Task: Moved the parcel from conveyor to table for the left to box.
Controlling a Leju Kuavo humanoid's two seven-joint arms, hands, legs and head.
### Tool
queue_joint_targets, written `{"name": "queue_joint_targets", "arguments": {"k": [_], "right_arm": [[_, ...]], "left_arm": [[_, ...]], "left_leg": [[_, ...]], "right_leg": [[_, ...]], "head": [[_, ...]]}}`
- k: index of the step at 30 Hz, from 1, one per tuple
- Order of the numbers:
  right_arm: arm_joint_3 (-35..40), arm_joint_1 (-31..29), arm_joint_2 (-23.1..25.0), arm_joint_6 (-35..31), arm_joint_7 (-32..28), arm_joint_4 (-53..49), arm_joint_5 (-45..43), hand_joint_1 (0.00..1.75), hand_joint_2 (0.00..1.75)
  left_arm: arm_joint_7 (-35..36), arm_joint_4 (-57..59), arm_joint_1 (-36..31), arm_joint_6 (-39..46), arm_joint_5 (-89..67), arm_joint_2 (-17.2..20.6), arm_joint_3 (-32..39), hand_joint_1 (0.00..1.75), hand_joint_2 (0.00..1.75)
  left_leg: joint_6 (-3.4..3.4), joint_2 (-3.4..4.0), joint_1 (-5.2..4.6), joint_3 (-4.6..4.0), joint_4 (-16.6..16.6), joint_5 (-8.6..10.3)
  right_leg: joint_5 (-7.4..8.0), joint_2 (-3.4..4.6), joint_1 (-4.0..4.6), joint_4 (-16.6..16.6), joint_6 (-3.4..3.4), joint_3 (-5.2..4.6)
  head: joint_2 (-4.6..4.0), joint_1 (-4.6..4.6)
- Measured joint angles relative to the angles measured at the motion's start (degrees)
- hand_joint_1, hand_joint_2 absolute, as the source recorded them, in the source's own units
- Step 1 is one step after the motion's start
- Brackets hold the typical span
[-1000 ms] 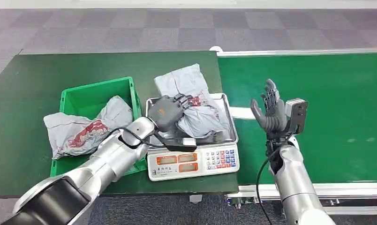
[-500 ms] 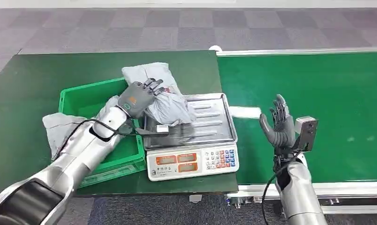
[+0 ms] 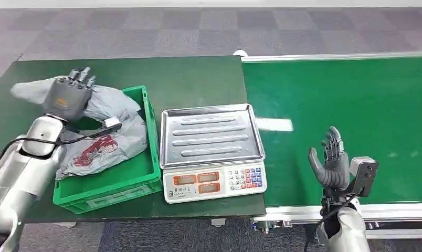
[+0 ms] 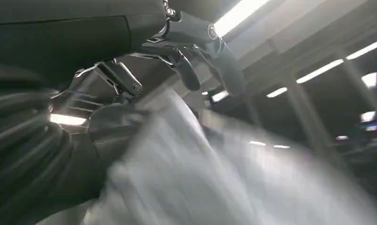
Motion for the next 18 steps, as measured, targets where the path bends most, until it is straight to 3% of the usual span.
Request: {"name": "queue_joint_targets", "arguments": {"k": [4, 5, 6, 8, 13, 18], "right_arm": [[-1.18, 3.16, 0.0, 0.09, -0.15, -2.18, -0.2, 0.0, 1.75], [-1.36, 3.52, 0.0, 0.09, -0.18, -2.53, -0.2, 0.0, 1.75], [-1.42, 3.72, 0.0, 0.09, -0.17, -2.84, -0.2, 0.0, 1.75], [-1.42, 3.87, 0.02, 0.22, -0.15, -3.28, -0.17, 0.0, 1.75], [-1.51, 3.72, 0.02, 0.68, -0.13, -3.52, 0.46, 0.0, 1.75], [-1.51, 2.4, 0.02, 0.5, -0.02, -3.49, 0.85, 0.0, 1.75]], "left_arm": [[-0.02, -3.71, 5.77, -0.46, 1.36, 3.91, 7.7, 1.75, 1.75], [-0.07, -4.32, 6.61, -0.54, 1.44, 4.43, 8.82, 0.82, 1.75], [-0.13, -4.85, 7.28, -0.9, 1.44, 4.87, 9.79, 0.0, 1.75], [-1.78, -5.68, 8.65, -3.09, 3.24, 5.53, 11.54, 0.0, 1.75], [-14.9, -8.12, 14.68, -7.12, 20.2, 6.03, 16.84, 0.0, 1.75], [-21.29, -11.4, 17.32, -8.76, 30.11, 4.91, 18.75, 0.0, 1.75]], "left_leg": [[-0.09, 0.11, 0.01, 0.0, 0.0, -0.07], [-0.09, 0.07, 0.01, 0.0, 0.0, -0.07], [-0.09, 0.04, 0.01, -0.02, 0.0, -0.07], [-0.1, 0.04, 0.0, -0.01, 0.0, -0.09], [-0.1, 0.14, 0.0, 0.04, -0.01, -0.09], [-0.1, 0.01, 0.01, 0.04, 0.0, -0.08]], "right_leg": [[-0.05, 0.13, 0.01, -0.01, -0.06, -0.09], [-0.07, 0.09, 0.01, -0.02, -0.07, -0.08], [-0.07, 0.04, 0.02, -0.01, -0.07, -0.06], [-0.07, 0.04, 0.0, -0.01, -0.07, -0.02], [-0.06, 0.12, 0.01, -0.02, -0.07, -0.04], [-0.06, -0.05, 0.01, -0.02, -0.07, 0.03]], "head": [[0.0, 0.0], [0.0, -0.02], [0.0, -0.02], [0.0, -0.02], [0.0, 0.0], [0.0, 0.02]]}}
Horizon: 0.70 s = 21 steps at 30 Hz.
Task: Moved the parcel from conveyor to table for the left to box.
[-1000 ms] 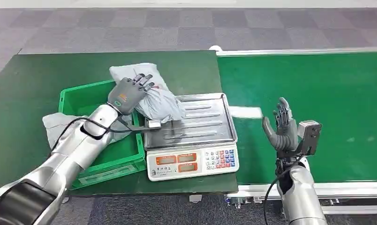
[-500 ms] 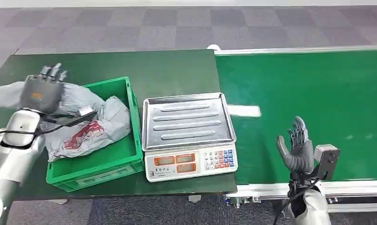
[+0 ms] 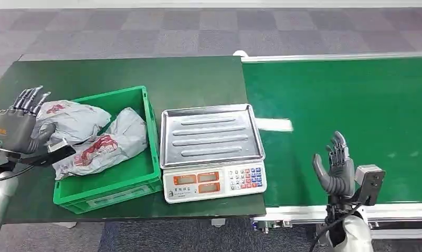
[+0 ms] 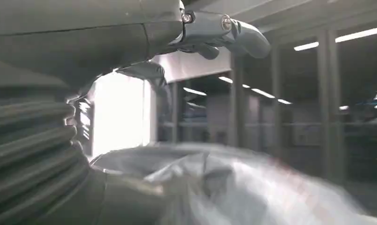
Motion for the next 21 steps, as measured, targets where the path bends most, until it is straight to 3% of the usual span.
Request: {"name": "queue_joint_targets", "arguments": {"k": [8, 14, 21], "right_arm": [[0.0, -1.64, 0.0, 0.11, -0.31, 1.64, -0.5, 0.0, 1.75], [0.04, -3.45, 0.0, 0.0, -0.37, 3.41, -1.03, 0.0, 1.75], [4.05, -7.84, 0.9, -1.38, -0.07, 6.03, 2.08, 0.0, 1.75]], "left_arm": [[-2.21, -5.54, 3.01, -2.54, 5.28, -1.88, 0.15, 0.0, 1.75], [-6.47, -10.23, 5.86, -10.15, 20.33, -4.2, 0.31, 0.0, 1.75], [-5.16, -11.54, 3.29, -26.96, 45.7, -13.95, -2.43, 0.0, 1.75]], "left_leg": [[-0.01, 0.03, 0.0, 0.0, 0.01, 0.0], [-0.01, -0.1, 0.0, -0.03, 0.01, 0.0], [0.03, -0.12, -0.04, -0.01, 0.04, 0.06]], "right_leg": [[0.01, 0.04, 0.0, 0.0, -0.01, -0.01], [0.0, -0.05, 0.0, 0.0, 0.0, -0.01], [0.07, -0.11, -0.06, -0.01, 0.05, 0.01]], "head": [[0.0, -0.02], [0.0, -0.04], [0.0, -0.02]]}}
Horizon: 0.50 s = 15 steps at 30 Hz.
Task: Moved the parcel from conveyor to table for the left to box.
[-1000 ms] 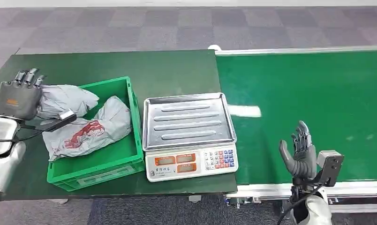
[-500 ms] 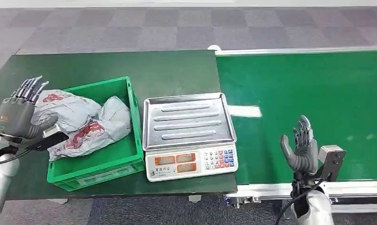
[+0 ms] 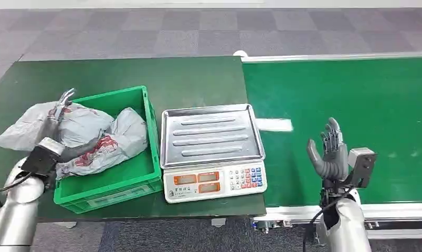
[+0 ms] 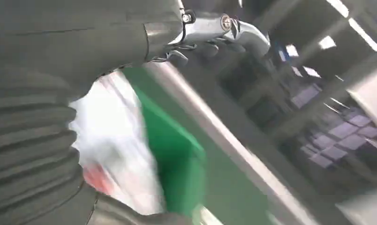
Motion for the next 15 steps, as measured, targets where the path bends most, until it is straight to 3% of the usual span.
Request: {"name": "queue_joint_targets", "arguments": {"k": [6, 11, 12, 14, 15], "right_arm": [[6.97, -5.58, 3.54, -2.93, 0.9, 2.05, 1.9, 0.0, 1.75], [11.91, -9.0, 6.23, -3.82, 0.66, 4.9, -0.68, 0.0, 1.75], [12.73, -9.51, 6.77, -4.56, 0.46, 5.72, -1.16, 0.0, 1.75], [14.15, -10.04, 7.84, -5.53, 0.68, 6.84, -2.34, 0.0, 1.75], [14.85, -10.13, 8.24, -5.57, 0.9, 7.08, -2.72, 0.0, 1.75]], "left_arm": [[1.16, 7.31, -7.9, -3.4, 12.28, -11.78, -9.4, 0.0, 1.75], [4.96, 17.14, -14.44, -1.3, 19.4, -21.44, -14.79, 0.0, 1.75], [5.7, 19.35, -15.3, -0.52, 20.72, -23.19, -15.29, 0.0, 0.0], [6.7, 23.45, -16.73, 1.44, 21.32, -25.34, -15.93, 0.0, 0.0], [7.21, 25.08, -17.16, 2.21, 21.34, -26.16, -16.34, 0.0, 1.75]], "left_leg": [[0.06, -0.19, -0.02, -0.05, 0.04, 0.17], [0.07, -0.21, -0.03, -0.06, 0.04, 0.18], [0.07, -0.2, -0.03, -0.06, 0.04, 0.17], [0.07, -0.2, -0.03, -0.07, 0.04, 0.17], [0.07, -0.19, -0.02, -0.07, 0.04, 0.17]], "right_leg": [[0.15, -0.13, -0.01, 0.0, 0.03, 0.02], [0.21, -0.13, -0.03, 0.0, 0.05, 0.03], [0.21, -0.13, -0.03, 0.0, 0.05, 0.02], [0.2, -0.12, -0.02, 0.0, 0.05, 0.0], [0.2, -0.11, -0.02, 0.0, 0.05, -0.03]], "head": [[0.0, 0.0], [0.0, 0.02], [0.0, 0.0], [0.0, 0.0], [0.0, 0.0]]}}
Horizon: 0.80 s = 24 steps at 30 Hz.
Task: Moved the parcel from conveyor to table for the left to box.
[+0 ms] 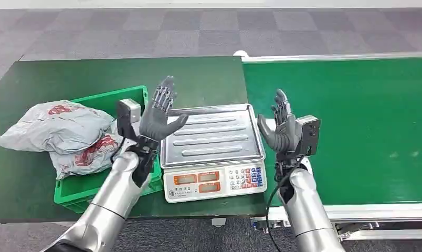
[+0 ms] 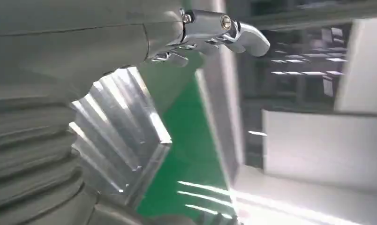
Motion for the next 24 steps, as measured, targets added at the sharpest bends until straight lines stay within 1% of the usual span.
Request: {"name": "queue_joint_targets", "arguments": {"k": [4, 6, 13, 16, 24], "right_arm": [[2.87, -0.03, 1.16, -1.2, 2.03, 0.3, -0.74, 0.0, 1.75], [4.2, 0.11, 1.49, -1.72, 2.97, 0.26, -0.81, 0.0, 1.75], [6.41, 0.96, 1.75, -2.12, 3.47, -0.26, -0.7, 0.0, 1.75], [7.11, 1.17, 1.77, -2.97, 4.91, -1.09, -0.11, 0.0, 1.75], [7.39, 0.97, 1.75, -3.78, 6.21, -1.75, 0.07, 0.0, 1.75]], "left_arm": [[1.18, 4.91, -1.33, 3.31, -0.33, -2.27, -0.33, 0.0, 1.75], [1.73, 6.37, -1.52, 4.37, -0.57, -2.69, -0.4, 0.0, 1.75], [1.97, 8.47, -1.54, 5.89, -0.77, -3.01, -0.59, 0.0, 1.75], [2.17, 8.49, -1.12, 7.8, -2.49, -2.93, -0.59, 0.0, 1.75], [2.91, 7.99, -0.77, 10.58, -4.7, -2.86, -0.59, 0.0, 1.75]], "left_leg": [[-0.01, 0.01, 0.02, -0.02, -0.02, 0.0], [-0.01, 0.06, 0.03, -0.01, -0.03, -0.01], [-0.01, 0.05, 0.03, -0.04, -0.03, -0.01], [-0.01, 0.05, 0.02, -0.04, -0.03, 0.0], [-0.01, 0.04, 0.03, -0.04, -0.03, 0.0]], "right_leg": [[-0.03, 0.02, 0.03, 0.01, -0.03, -0.04], [-0.03, 0.05, 0.05, 0.01, -0.04, -0.05], [-0.04, 0.07, 0.03, 0.01, -0.03, -0.05], [-0.04, 0.07, 0.03, 0.01, -0.03, -0.04], [-0.03, 0.06, 0.04, 0.01, -0.04, -0.04]], "head": [[0.0, 0.0], [0.0, 0.0], [0.02, 0.0], [0.0, 0.0], [0.02, 0.0]]}}
